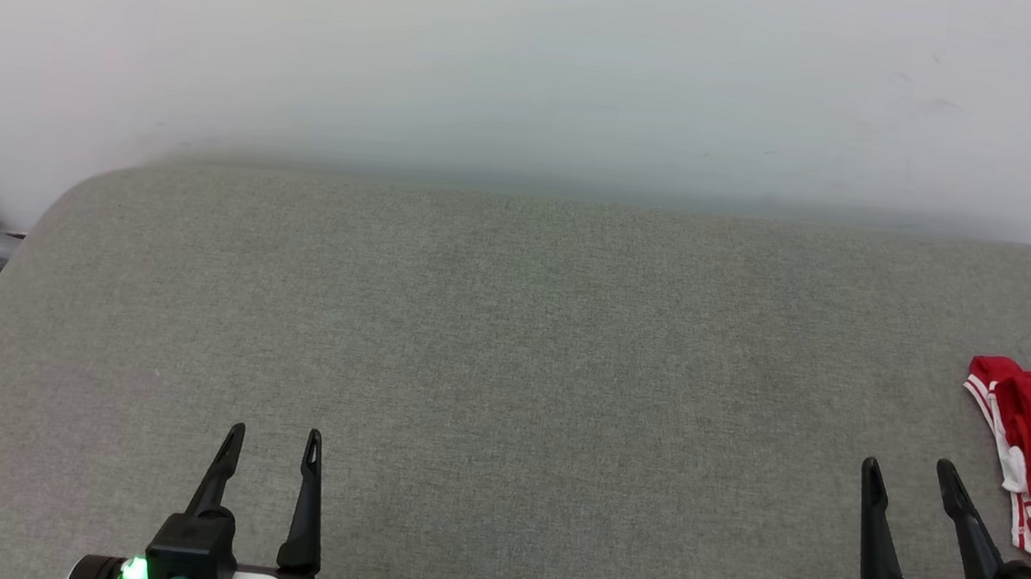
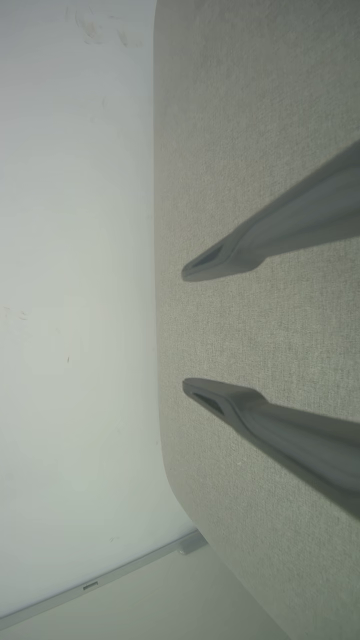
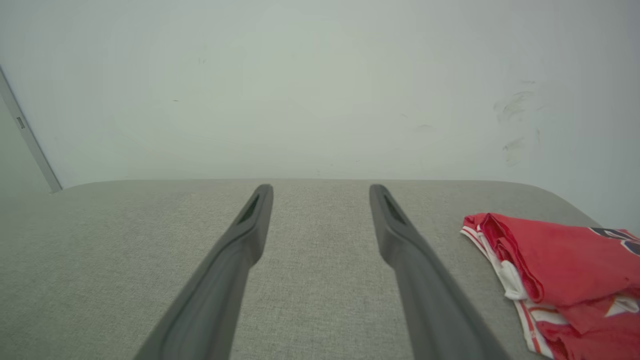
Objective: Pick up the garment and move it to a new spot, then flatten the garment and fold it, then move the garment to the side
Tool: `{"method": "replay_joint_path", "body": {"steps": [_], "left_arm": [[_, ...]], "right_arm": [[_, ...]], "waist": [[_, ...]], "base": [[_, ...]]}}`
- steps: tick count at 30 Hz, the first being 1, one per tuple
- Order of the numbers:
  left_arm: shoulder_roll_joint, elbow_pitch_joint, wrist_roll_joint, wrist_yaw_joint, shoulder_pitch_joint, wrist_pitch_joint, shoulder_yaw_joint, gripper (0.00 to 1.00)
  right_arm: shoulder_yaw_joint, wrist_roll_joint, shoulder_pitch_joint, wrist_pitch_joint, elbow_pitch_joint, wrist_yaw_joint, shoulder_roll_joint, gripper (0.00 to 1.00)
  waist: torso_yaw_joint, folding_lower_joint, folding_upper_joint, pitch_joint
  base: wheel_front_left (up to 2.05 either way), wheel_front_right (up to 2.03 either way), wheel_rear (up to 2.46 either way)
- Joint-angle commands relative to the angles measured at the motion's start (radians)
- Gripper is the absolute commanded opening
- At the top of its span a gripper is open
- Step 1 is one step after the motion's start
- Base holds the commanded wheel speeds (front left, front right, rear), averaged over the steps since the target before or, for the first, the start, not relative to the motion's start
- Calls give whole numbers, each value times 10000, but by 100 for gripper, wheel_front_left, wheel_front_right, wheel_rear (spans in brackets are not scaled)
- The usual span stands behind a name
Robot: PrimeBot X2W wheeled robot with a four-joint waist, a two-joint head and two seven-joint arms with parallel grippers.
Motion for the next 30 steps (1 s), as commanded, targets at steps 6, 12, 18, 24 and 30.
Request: {"method": "replay_joint_path", "body": {"steps": [6, 12, 18, 24, 30], "left_arm": [[-40, 307, 18, -14, 90, 41, 4, 0], [-54, 461, -1213, -144, -75, 336, 131, 0], [-60, 587, -2436, -273, -259, 628, 272, 0], [-67, 701, -3572, -394, -430, 900, 401, 0], [-73, 810, -4632, -509, -584, 1155, 527, 0]], "right_arm": [[27, 41, 15, 33, 340, 2, 12, 0], [30, 1234, -157, 295, 506, 1, -3, 0], [24, 2423, -359, 569, 667, 1, -26, 0], [15, 3522, -538, 823, 812, 0, -43, 0], [5, 4548, -704, 1061, 947, 0, -57, 0]], "waist": [[-5, 1, -1, -26], [-28, 1, -1, -15], [-52, 1, -1, -2], [-76, 1, -1, 11], [-101, 1, -1, 24]], "base": [[0, 0, 0], [0, 0, 0], [0, 0, 0], [0, 0, 0], [0, 0, 0]]}}
